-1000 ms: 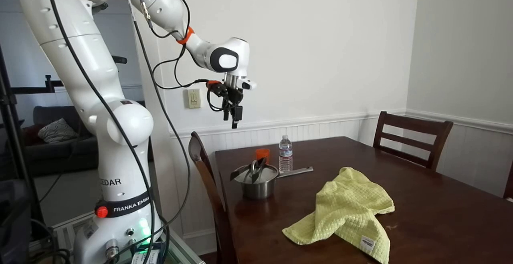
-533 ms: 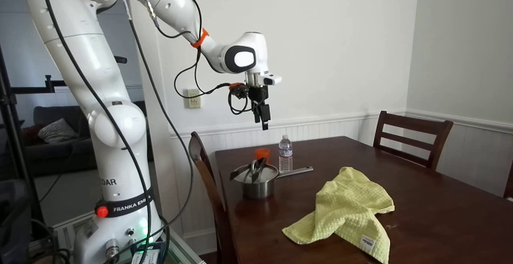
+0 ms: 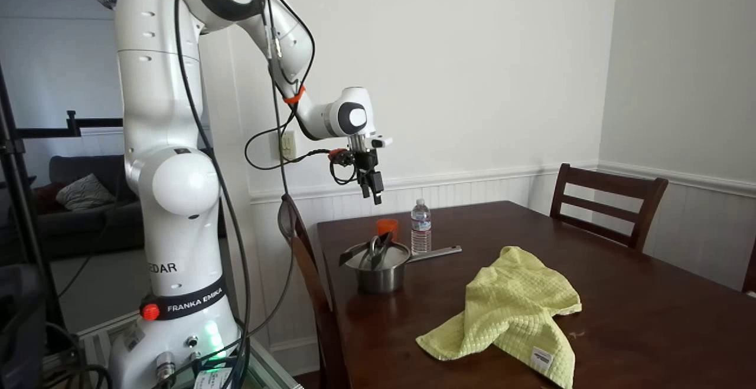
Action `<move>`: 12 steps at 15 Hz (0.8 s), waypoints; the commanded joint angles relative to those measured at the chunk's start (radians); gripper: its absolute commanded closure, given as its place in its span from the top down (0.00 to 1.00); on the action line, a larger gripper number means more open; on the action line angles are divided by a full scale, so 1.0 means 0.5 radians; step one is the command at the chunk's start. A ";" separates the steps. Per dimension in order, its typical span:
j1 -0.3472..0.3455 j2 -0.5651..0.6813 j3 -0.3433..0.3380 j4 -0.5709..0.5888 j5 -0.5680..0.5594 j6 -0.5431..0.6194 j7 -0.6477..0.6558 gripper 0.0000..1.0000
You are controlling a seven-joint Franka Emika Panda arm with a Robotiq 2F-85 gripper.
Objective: Move the tongs to the right
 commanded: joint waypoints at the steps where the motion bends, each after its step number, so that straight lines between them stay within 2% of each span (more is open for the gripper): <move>1: 0.097 0.076 -0.074 0.056 0.016 -0.022 -0.008 1.00; 4: 0.114 0.180 -0.094 0.144 0.023 -0.045 -0.013 1.00; 6: 0.095 0.098 -0.130 0.051 -0.062 -0.214 -0.271 1.00; 7: 0.080 0.080 -0.134 0.029 -0.011 -0.261 -0.425 1.00; 12: 0.046 0.125 -0.221 0.108 -0.128 -0.593 -0.936 1.00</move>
